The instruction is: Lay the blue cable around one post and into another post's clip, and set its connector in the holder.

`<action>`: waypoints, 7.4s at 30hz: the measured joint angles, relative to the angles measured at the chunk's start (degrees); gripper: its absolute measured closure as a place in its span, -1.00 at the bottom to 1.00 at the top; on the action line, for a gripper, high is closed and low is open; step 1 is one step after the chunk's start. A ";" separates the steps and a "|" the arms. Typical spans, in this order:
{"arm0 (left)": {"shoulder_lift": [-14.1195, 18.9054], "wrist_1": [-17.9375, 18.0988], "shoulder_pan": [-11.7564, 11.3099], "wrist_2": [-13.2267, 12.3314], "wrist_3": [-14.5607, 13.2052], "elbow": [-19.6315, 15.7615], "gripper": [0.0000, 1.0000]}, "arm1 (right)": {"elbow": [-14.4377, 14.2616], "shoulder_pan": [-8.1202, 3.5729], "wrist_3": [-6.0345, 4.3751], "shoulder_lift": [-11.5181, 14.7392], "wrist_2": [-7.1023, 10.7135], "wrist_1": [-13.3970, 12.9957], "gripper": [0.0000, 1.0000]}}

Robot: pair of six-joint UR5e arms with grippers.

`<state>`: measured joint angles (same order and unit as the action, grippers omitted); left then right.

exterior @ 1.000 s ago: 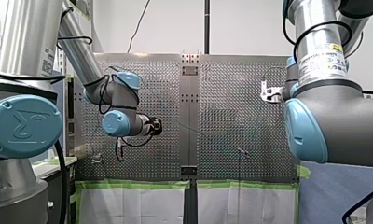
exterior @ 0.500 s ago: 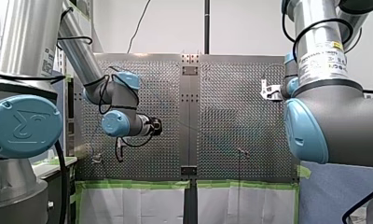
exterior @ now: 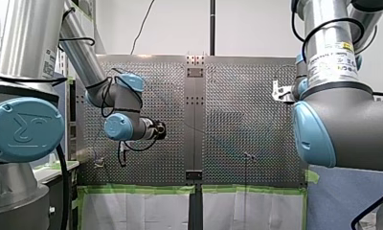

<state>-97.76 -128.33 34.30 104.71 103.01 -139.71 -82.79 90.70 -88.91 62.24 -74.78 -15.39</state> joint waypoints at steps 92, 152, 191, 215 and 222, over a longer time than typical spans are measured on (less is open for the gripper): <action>0.00 -0.91 -0.83 0.04 -0.09 0.14 -1.00 | 2.24 -6.44 -3.89 -2.80 18.44 -6.27 1.00; 0.00 -0.79 -1.03 0.01 -0.09 0.08 -1.00 | 2.16 -7.15 -8.77 -4.21 22.23 -9.12 1.00; -0.01 -0.78 -1.41 0.01 -0.09 0.07 -1.00 | 3.94 -7.09 -9.00 -4.28 22.27 -5.52 1.00; -0.01 -0.53 -1.95 0.01 -0.38 0.07 -1.00 | 3.94 -7.09 -9.00 -4.28 22.27 -5.52 -1.00; 0.00 -0.33 -2.12 -0.19 -0.52 0.09 -1.00 | 3.94 -7.09 -9.00 -4.28 22.27 -5.51 -1.00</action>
<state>-97.76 -128.65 32.18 104.51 102.49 -139.62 -78.85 83.61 -97.91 57.96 -52.51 -20.90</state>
